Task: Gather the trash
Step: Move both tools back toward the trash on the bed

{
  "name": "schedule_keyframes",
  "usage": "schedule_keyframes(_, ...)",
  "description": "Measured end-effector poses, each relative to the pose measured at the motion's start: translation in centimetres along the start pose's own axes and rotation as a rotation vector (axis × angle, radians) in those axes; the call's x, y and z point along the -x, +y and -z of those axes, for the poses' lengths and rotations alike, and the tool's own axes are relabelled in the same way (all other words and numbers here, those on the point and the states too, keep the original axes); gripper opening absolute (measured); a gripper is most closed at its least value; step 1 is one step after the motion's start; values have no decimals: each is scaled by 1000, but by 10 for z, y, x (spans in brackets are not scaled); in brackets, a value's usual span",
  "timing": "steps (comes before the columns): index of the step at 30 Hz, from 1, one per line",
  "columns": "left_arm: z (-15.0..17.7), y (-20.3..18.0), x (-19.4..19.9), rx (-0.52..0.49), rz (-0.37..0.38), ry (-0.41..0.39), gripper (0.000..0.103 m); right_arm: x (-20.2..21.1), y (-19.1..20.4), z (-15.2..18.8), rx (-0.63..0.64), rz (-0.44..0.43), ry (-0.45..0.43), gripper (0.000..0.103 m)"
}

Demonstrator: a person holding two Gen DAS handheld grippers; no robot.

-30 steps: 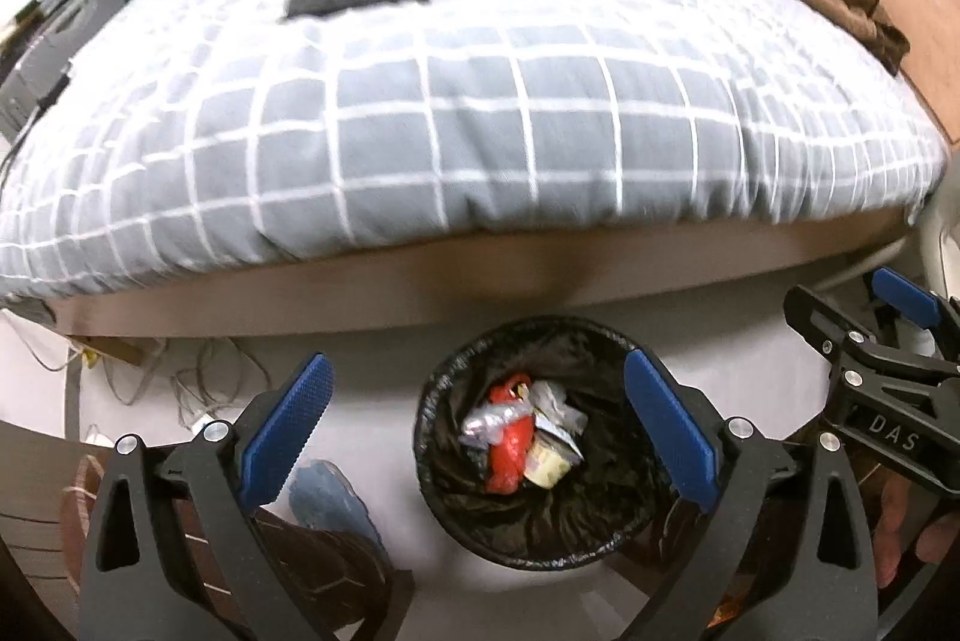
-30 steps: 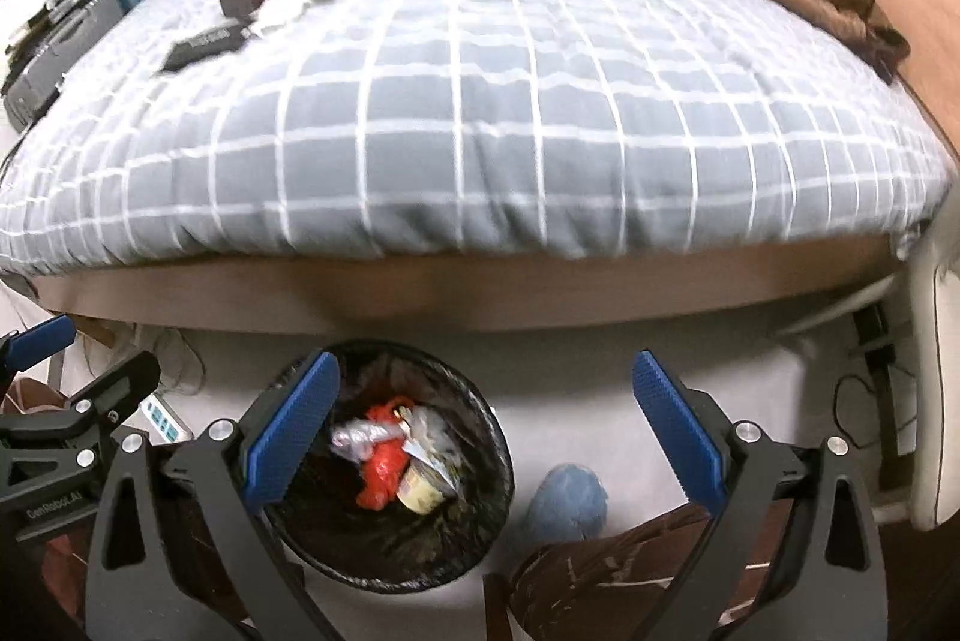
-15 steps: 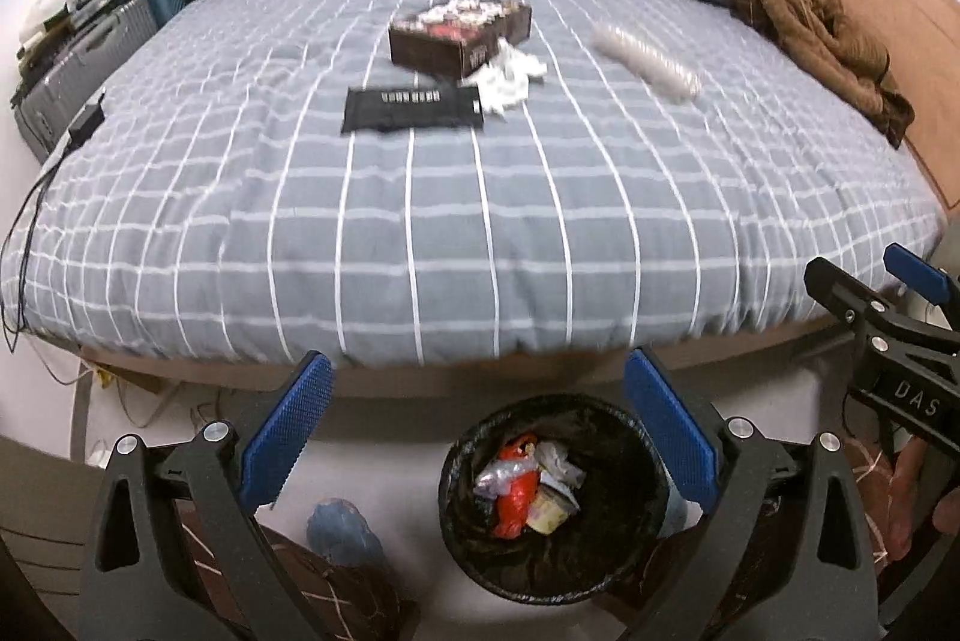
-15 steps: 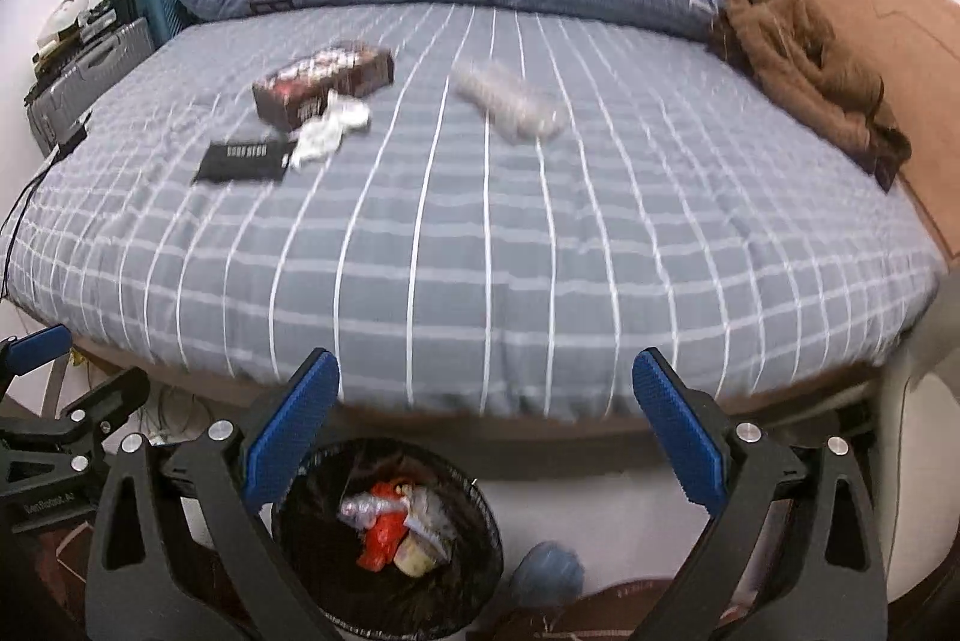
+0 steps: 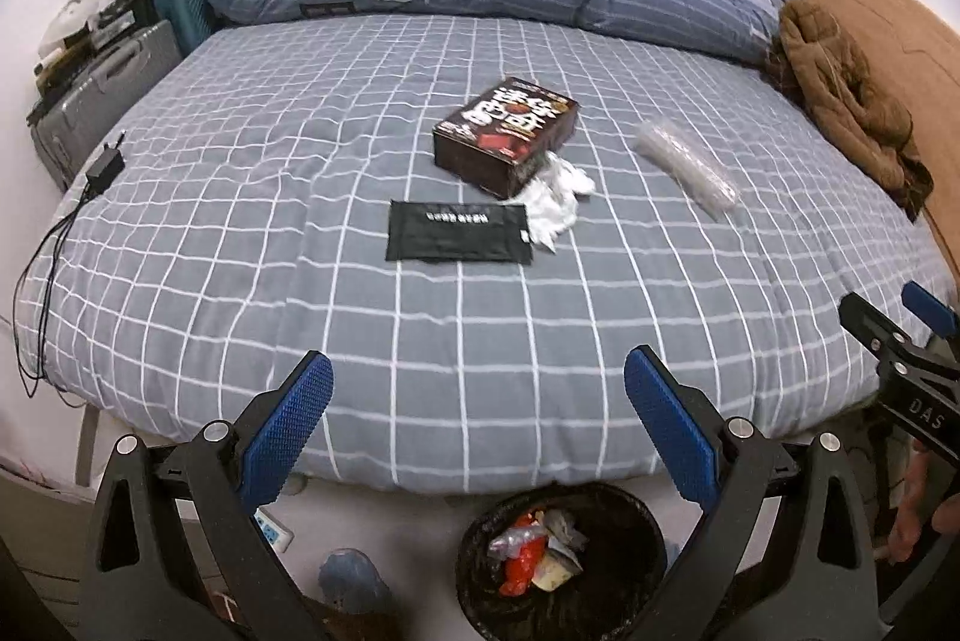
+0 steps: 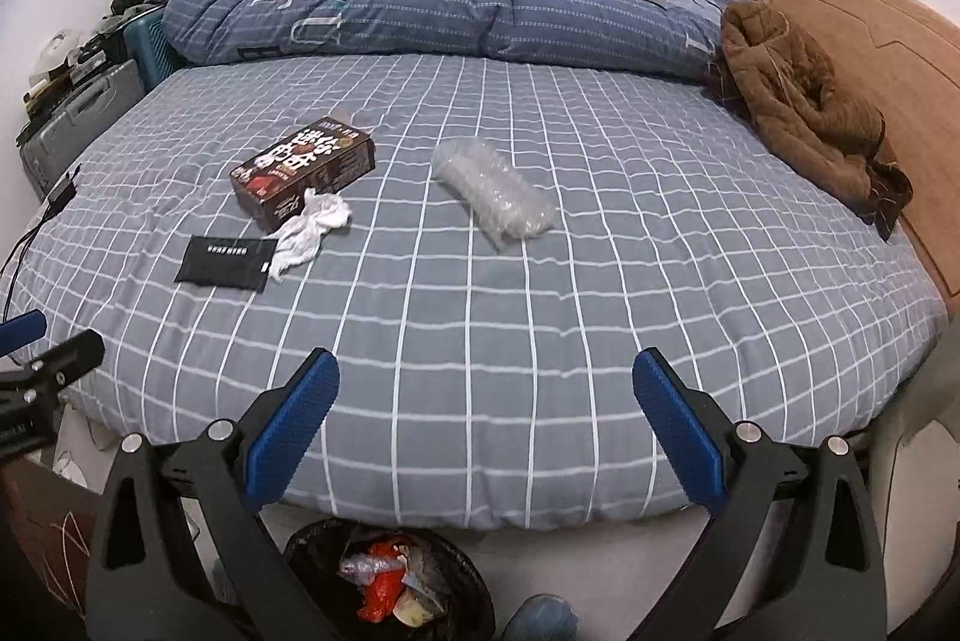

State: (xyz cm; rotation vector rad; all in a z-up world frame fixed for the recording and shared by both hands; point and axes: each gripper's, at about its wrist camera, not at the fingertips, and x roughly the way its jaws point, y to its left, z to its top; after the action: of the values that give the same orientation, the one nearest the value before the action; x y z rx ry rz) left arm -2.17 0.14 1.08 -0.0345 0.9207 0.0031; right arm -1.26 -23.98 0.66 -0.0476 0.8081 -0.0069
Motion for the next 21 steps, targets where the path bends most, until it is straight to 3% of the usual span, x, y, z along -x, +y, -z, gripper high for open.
schedule_keyframes(8,-33,14,-40,20,-13,13,96,-41,-3,-23,21,9,21,94)
schedule_keyframes(21,-58,8,-132,-2,-12,94,96,-134,-6,-54,23,1,84,94)
